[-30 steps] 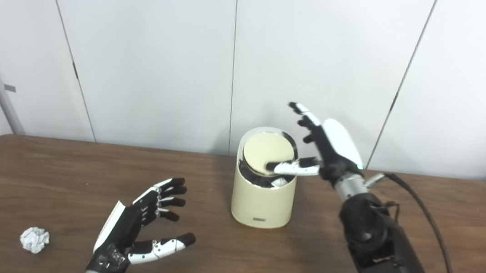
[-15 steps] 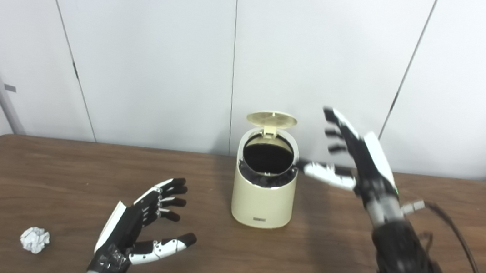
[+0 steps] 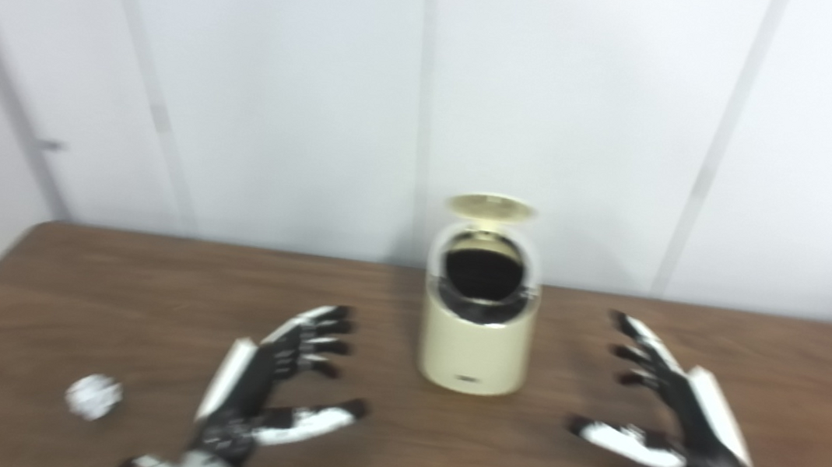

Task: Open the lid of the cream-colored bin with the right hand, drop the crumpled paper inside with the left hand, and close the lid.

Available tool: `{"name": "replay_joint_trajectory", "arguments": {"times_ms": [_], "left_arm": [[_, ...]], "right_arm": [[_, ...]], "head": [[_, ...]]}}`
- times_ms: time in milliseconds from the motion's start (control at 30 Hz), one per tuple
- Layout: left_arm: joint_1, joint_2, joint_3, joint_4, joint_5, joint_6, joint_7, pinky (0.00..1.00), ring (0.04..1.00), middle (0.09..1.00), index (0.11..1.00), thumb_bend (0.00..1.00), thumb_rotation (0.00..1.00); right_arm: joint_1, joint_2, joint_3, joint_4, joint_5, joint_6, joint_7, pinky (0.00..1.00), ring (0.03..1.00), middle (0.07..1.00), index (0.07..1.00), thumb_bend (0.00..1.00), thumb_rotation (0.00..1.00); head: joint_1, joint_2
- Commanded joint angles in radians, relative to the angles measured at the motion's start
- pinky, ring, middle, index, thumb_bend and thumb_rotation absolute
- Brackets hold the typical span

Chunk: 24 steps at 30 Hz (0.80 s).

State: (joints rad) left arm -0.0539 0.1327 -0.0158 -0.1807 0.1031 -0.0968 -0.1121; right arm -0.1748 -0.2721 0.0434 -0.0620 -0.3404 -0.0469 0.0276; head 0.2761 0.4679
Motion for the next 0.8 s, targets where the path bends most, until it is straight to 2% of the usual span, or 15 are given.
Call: {"name": "replay_joint_trajectory", "arguments": {"times_ms": [0, 67, 100, 167, 200, 333, 433, 500, 667, 767], "left_arm": [[-0.033, -0.019, -0.009, -0.013, 0.014, -0.042, 0.025, 0.61, 0.737, 0.812, 0.843, 0.74, 0.14], [-0.033, -0.032, -0.014, -0.005, 0.029, -0.042, 0.035, 0.62, 0.738, 0.813, 0.845, 0.74, 0.15], [-0.033, -0.041, -0.017, 0.0, 0.039, -0.041, 0.042, 0.62, 0.738, 0.814, 0.846, 0.75, 0.15], [-0.032, -0.05, -0.02, 0.004, 0.057, -0.036, 0.055, 0.61, 0.742, 0.819, 0.849, 0.75, 0.15], [-0.03, -0.053, -0.02, -0.002, 0.072, -0.029, 0.063, 0.62, 0.747, 0.819, 0.851, 0.76, 0.16], [-0.013, -0.054, 0.0, -0.059, 0.105, 0.01, 0.084, 0.6, 0.74, 0.814, 0.849, 0.74, 0.09], [0.0, -0.037, 0.017, -0.123, 0.151, 0.053, 0.091, 0.56, 0.698, 0.794, 0.847, 0.73, 0.04], [0.012, -0.004, 0.031, -0.19, 0.219, 0.103, 0.078, 0.52, 0.66, 0.774, 0.834, 0.71, 0.01], [0.032, 0.139, 0.056, -0.373, 0.427, 0.284, -0.034, 0.5, 0.636, 0.743, 0.792, 0.69, 0.0], [0.032, 0.227, 0.089, -0.427, 0.477, 0.333, -0.086, 0.49, 0.611, 0.699, 0.747, 0.74, 0.0]], "right_arm": [[-0.012, -0.028, -0.027, -0.004, 0.014, -0.04, -0.018, 0.71, 0.853, 0.952, 0.955, 0.74, 0.28], [-0.001, -0.03, -0.043, -0.024, 0.031, 0.002, 0.0, 0.73, 0.872, 0.964, 0.963, 0.75, 0.28], [0.001, -0.031, -0.049, -0.032, 0.041, 0.011, 0.007, 0.74, 0.881, 0.971, 0.963, 0.75, 0.29], [0.002, -0.034, -0.05, -0.047, 0.033, 0.022, 0.012, 0.71, 0.866, 0.962, 0.955, 0.77, 0.34], [0.003, -0.035, -0.047, -0.061, 0.016, 0.038, 0.013, 0.66, 0.844, 0.944, 0.94, 0.8, 0.4], [0.004, -0.04, -0.042, -0.08, -0.008, 0.072, 0.019, 0.63, 0.813, 0.923, 0.924, 0.89, 0.52], [0.004, -0.043, -0.043, -0.084, -0.003, 0.075, 0.027, 0.66, 0.812, 0.927, 0.922, 0.92, 0.56], [0.002, -0.046, -0.043, -0.081, -0.002, 0.067, 0.03, 0.67, 0.818, 0.925, 0.923, 0.93, 0.59], [-0.005, -0.048, -0.04, -0.08, -0.014, 0.072, 0.038, 0.68, 0.824, 0.927, 0.92, 0.97, 0.65], [-0.011, -0.046, -0.038, -0.083, -0.019, 0.081, 0.041, 0.66, 0.825, 0.932, 0.921, 0.97, 0.67]], "head": [[0.102, -0.021], [0.143, -0.031], [0.193, -0.045], [0.221, -0.05], [0.242, -0.058], [0.273, -0.063], [0.287, -0.064], [0.294, -0.064], [0.298, -0.066], [0.297, -0.067]]}}
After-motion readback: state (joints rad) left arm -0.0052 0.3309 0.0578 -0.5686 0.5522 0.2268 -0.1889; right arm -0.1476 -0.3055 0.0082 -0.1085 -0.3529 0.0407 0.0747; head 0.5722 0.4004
